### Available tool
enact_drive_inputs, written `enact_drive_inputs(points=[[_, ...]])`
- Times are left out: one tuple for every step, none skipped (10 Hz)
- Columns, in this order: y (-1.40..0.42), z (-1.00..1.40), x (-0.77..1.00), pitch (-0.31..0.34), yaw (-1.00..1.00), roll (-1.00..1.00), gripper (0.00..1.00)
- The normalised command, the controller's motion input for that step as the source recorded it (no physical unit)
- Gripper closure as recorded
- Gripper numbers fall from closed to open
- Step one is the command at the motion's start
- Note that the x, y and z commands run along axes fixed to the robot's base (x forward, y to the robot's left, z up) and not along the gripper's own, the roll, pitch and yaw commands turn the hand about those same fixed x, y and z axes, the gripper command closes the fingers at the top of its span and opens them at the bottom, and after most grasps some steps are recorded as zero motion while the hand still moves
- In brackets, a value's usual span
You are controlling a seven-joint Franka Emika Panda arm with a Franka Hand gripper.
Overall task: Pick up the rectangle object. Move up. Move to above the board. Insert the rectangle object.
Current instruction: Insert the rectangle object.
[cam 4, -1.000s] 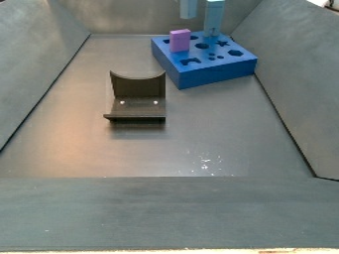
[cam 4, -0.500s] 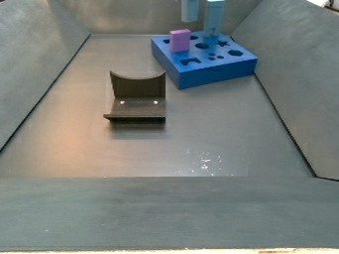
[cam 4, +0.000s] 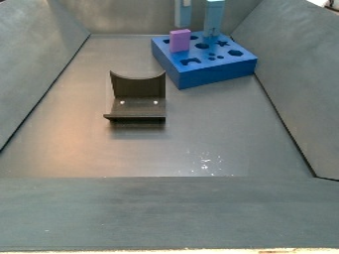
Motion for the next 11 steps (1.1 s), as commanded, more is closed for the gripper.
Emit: enact_drive_inputs(points=[[0.0, -0.19, 1.0, 0.0, -0.04, -0.08, 1.0], [0.02, -0.13, 1.0, 0.037, -0.08, -0.16, 1.0], [0.03, -0.08, 0.96, 0.08, -0.19, -0.2, 1.0], [0.11, 0.0, 0.72, 0.249, -0.33, -0.23, 1.0], [0.19, 0.0, 0.37, 0.137, 0.0, -0.23, 1.0], [0.37, 0.0, 0.23, 0.063, 0.0, -0.39, 1.0], [0.41, 0.0, 0.1, 0.009, 0.0, -0.45, 1.0], [0.02, 0.0, 0.0, -0.003, 0.0, -0.07, 1.0], [0.0, -0.01, 0.0, 0.0, -0.01, 0.0, 1.0], [-0.09, -0.31, 0.13, 0.0, -0.88, -0.06, 1.0], [0.0, -0.08, 0.45, 0.026, -0.52, -0.18, 1.0]])
